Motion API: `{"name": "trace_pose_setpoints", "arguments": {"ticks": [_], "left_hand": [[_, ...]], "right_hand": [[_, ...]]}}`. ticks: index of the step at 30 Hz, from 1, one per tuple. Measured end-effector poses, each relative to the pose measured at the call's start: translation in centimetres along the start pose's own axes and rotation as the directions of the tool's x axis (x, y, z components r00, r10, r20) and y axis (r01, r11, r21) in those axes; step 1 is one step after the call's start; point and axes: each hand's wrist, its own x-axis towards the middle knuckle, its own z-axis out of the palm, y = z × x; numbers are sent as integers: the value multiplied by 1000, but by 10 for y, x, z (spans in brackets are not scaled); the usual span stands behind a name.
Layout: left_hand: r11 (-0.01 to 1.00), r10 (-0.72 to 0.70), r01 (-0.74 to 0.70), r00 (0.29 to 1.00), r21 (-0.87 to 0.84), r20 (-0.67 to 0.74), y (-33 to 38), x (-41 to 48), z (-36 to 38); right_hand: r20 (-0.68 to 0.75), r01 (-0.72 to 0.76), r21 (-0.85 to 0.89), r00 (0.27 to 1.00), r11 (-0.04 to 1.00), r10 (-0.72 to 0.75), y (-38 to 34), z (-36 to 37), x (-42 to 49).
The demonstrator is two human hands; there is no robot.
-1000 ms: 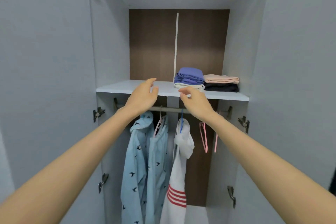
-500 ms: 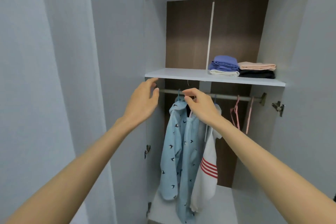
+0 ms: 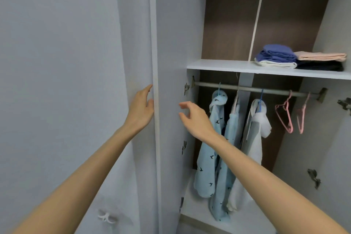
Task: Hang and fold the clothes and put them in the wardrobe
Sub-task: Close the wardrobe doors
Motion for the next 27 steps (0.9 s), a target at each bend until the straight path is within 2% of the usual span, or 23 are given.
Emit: {"name": "trace_pose_setpoints", "arguments": {"ticks": [5, 9, 12, 18, 27], "left_hand": [[998, -49, 54, 994, -45, 102, -29, 18, 8], [991, -56, 68, 993, -119, 105, -42, 28, 17], [978, -81, 95, 993, -187, 81, -50, 33, 20], [968, -101, 122, 989, -218, 103, -51, 34, 20], [956, -41, 104, 973, -275, 225, -29, 22, 33]], "right_hand": [[114, -31, 19, 993, 999, 29, -2, 56, 19], [182, -55, 29, 982, 998, 48, 3, 89, 31], [143, -78, 56, 987, 995, 69, 10, 105, 39], [65, -81, 41, 995, 996, 78, 13, 120, 40], [10, -64, 45, 998, 997, 64, 34, 88, 26]]}}
